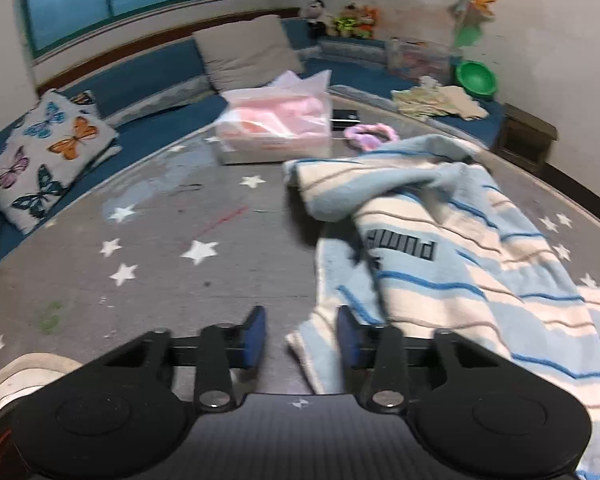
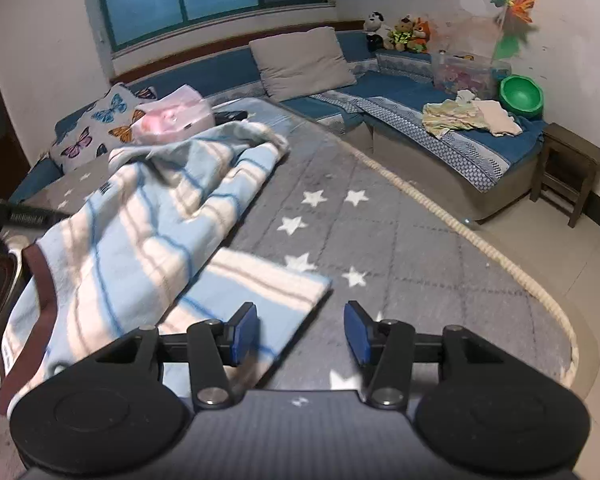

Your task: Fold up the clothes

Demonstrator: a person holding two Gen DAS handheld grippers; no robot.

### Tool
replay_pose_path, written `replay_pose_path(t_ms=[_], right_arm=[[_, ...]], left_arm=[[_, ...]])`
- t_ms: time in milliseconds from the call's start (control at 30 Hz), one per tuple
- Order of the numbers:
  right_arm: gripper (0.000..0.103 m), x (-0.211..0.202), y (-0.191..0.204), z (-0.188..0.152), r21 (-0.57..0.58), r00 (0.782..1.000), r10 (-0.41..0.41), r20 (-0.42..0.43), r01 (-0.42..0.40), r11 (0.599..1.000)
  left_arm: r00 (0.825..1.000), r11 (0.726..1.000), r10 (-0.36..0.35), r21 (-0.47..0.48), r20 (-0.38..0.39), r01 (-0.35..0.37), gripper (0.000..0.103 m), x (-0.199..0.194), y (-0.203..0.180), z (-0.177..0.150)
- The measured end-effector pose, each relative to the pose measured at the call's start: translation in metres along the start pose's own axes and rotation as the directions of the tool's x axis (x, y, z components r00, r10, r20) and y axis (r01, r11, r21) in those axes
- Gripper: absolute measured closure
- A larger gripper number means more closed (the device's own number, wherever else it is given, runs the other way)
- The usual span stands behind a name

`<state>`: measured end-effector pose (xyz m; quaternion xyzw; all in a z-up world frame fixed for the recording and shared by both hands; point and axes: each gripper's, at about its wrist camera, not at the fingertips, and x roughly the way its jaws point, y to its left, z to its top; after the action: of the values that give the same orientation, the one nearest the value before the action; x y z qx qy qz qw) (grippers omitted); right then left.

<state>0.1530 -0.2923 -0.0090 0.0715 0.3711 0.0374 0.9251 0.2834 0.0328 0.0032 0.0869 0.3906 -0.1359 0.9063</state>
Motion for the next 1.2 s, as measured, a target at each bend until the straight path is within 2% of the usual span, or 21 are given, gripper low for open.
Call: replay_pose_path(t_ms=[133, 167, 200, 267, 300, 533, 733, 900, 967, 1033, 1100, 1133, 1200], right_arm=[[0.054, 0.005, 0.007, 0.002, 0.004, 0.999, 0.034, -0.001, -0.034, 0.999], [0.065, 0.006, 0.011, 0.001, -0.005, 0.999, 0.044, -0.004, -0.044, 0.999], [0.084, 0.006, 0.015, 0.001, -0.015, 0.999, 0.053, -0.008, -0.053, 0.998], [0.098, 0.007, 0.023, -0.001, -0.034, 0.999, 0.048, -0.01, -0.048, 0.998], [0.099, 0.005, 0.024, -0.002, -0.04, 0.999, 0.041, -0.002, -0.041, 0.998], [0.1, -0.021, 0.021, -0.001, -0.047, 0.998, -0.012, 0.066, 0.015, 0.999], [0.1, -0.055, 0.011, -0.005, -0.048, 0.989, -0.085, 0.12, 0.092, 0.995], [0.1, -0.088, -0.008, -0.022, -0.02, 0.98, -0.144, 0.135, 0.148, 0.989], [0.1, -0.101, -0.015, -0.029, 0.006, 0.977, -0.168, 0.134, 0.169, 0.986], [0.099, -0.11, -0.02, -0.036, 0.022, 0.98, -0.178, 0.086, 0.177, 0.984], [0.091, -0.116, -0.019, -0.039, 0.002, 0.981, -0.18, 0.069, 0.181, 0.984], [0.089, -0.118, -0.018, -0.036, -0.006, 0.982, -0.172, 0.079, 0.173, 0.985], [0.087, -0.122, -0.015, -0.03, -0.02, 0.983, -0.151, 0.103, 0.154, 0.988]], left_arm=[[1.0, 1.0, 0.003, 0.027, 0.015, -0.003, 0.095, -0.003, -0.006, -0.003], [1.0, 0.999, 0.014, 0.032, 0.021, -0.015, 0.097, -0.005, -0.007, -0.004], [0.999, 0.999, 0.029, 0.034, 0.029, -0.03, 0.097, -0.007, -0.008, -0.005], [0.997, 0.997, 0.064, 0.031, 0.041, -0.065, 0.098, -0.013, -0.007, -0.008], [0.996, 0.996, 0.08, 0.031, 0.046, -0.082, 0.098, -0.017, -0.007, -0.009], [0.975, 0.978, 0.205, 0.019, 0.086, -0.207, 0.098, -0.063, 0.008, -0.027], [0.964, 0.966, 0.26, -0.029, 0.059, -0.259, 0.099, -0.104, 0.028, -0.065], [0.965, 0.962, 0.262, -0.071, -0.019, -0.262, 0.099, -0.139, 0.034, -0.108], [0.969, 0.967, 0.238, -0.077, -0.062, -0.242, 0.099, -0.151, 0.034, -0.125], [0.975, 0.974, 0.2, -0.086, -0.099, -0.209, 0.099, -0.158, 0.034, -0.137], [0.976, 0.979, 0.181, -0.07, -0.125, -0.191, 0.098, -0.162, 0.033, -0.144], [0.976, 0.98, 0.178, -0.069, -0.129, -0.187, 0.094, -0.164, 0.034, -0.145], [0.976, 0.98, 0.175, -0.074, -0.127, -0.185, 0.094, -0.167, 0.036, -0.144]])
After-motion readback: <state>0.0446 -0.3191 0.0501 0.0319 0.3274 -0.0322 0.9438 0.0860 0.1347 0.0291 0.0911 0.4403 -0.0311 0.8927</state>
